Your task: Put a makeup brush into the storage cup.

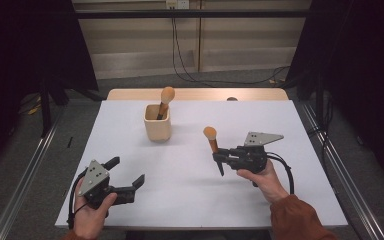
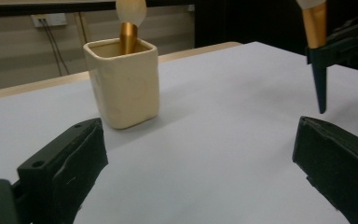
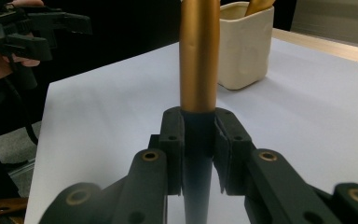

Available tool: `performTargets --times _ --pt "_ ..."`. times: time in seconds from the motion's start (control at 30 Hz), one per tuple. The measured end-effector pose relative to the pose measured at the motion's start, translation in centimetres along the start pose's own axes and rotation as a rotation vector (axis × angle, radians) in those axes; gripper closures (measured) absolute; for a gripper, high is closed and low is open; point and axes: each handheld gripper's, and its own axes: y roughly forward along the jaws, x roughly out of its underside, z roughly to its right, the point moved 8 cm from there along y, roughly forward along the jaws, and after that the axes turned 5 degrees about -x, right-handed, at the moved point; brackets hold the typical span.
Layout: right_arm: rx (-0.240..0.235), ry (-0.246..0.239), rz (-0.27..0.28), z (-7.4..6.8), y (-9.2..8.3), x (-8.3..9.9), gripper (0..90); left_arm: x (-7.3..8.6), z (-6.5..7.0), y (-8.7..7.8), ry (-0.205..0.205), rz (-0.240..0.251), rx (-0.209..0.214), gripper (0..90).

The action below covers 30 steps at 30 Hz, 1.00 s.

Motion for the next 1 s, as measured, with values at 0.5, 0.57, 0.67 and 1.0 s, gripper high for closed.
performTargets --times 0.5,0.57,0.67,1.0 --pt "-0.046 -0.027 -0.003 -1.6 1.3 -0.1 75.3 -1.3 1.6 1.3 -0.014 0.035 0.046 2.2" --pt "-0.047 -0.029 0.0 -1.7 1.4 -0.2 75.3 -1.4 1.9 1.7 -0.022 0.035 0.061 2.1" --pt "-0.053 -0.028 0.01 -1.8 1.5 -0.4 75.3 -1.4 2.8 2.2 -0.008 0.03 0.089 2.1" --pt "-0.077 -0.021 0.023 -2.3 2.0 -0.6 75.3 -2.6 5.0 3.9 0.02 0.053 0.146 2.6"
